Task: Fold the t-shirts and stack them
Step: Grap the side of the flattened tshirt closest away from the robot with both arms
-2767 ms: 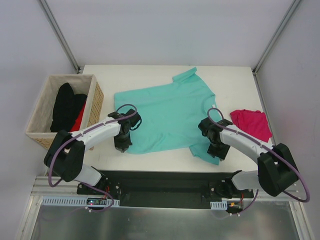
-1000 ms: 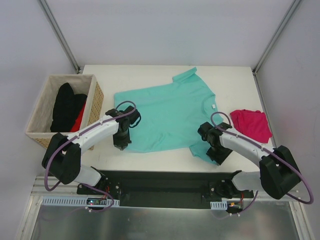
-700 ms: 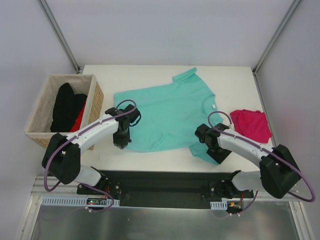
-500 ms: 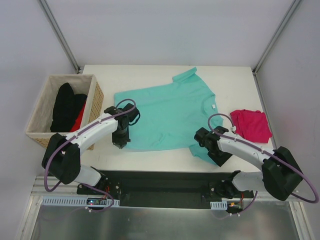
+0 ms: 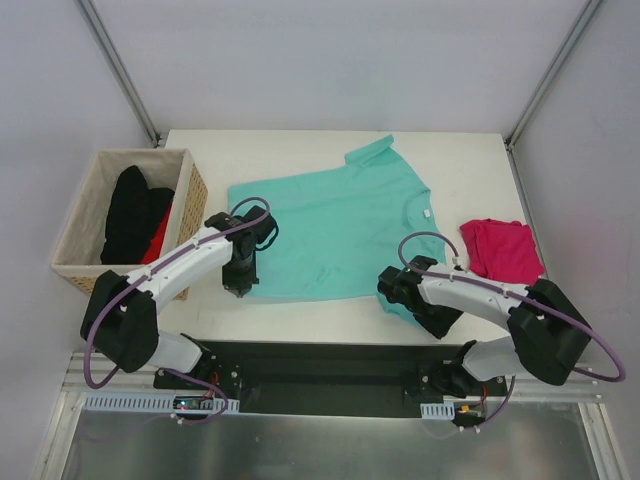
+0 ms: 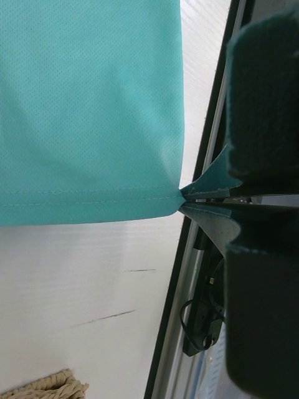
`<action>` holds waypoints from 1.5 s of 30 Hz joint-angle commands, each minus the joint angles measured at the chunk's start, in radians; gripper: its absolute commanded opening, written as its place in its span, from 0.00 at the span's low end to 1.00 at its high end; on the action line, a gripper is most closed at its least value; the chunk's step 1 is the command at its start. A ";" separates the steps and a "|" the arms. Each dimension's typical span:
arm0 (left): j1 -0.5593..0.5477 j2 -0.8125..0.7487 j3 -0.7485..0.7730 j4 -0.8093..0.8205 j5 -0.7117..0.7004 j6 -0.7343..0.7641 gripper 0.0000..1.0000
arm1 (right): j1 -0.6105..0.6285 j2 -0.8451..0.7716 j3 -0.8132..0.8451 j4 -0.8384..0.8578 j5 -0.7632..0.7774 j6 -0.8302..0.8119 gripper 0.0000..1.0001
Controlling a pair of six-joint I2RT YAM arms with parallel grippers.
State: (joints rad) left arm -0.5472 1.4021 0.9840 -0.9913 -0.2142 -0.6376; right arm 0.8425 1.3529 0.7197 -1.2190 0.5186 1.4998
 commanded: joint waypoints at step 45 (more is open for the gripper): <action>0.127 0.011 0.068 -0.014 0.006 0.085 0.00 | 0.102 0.150 0.020 0.096 -0.098 0.040 0.41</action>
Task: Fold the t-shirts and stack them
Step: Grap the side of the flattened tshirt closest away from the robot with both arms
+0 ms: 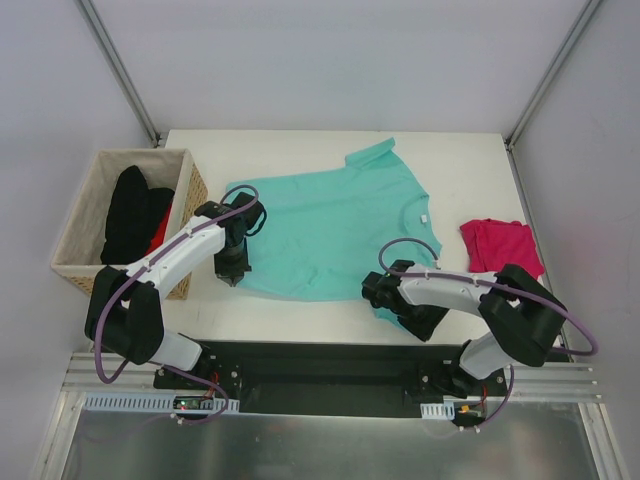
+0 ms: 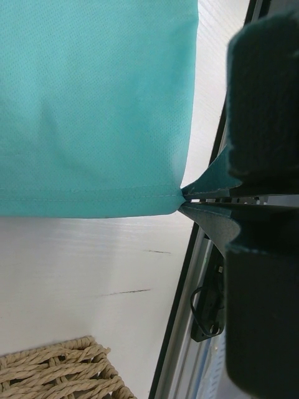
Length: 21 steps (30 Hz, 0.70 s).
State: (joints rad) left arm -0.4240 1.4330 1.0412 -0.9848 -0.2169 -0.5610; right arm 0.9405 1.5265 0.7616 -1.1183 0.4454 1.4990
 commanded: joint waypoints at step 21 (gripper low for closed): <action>0.004 -0.037 -0.001 -0.041 -0.004 -0.002 0.00 | 0.004 -0.014 -0.073 0.064 -0.059 0.044 0.01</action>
State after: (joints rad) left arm -0.4240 1.4242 1.0405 -0.9863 -0.2173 -0.5613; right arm 0.9405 1.5024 0.7120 -1.0996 0.4294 1.5112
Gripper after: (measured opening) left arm 0.008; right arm 0.018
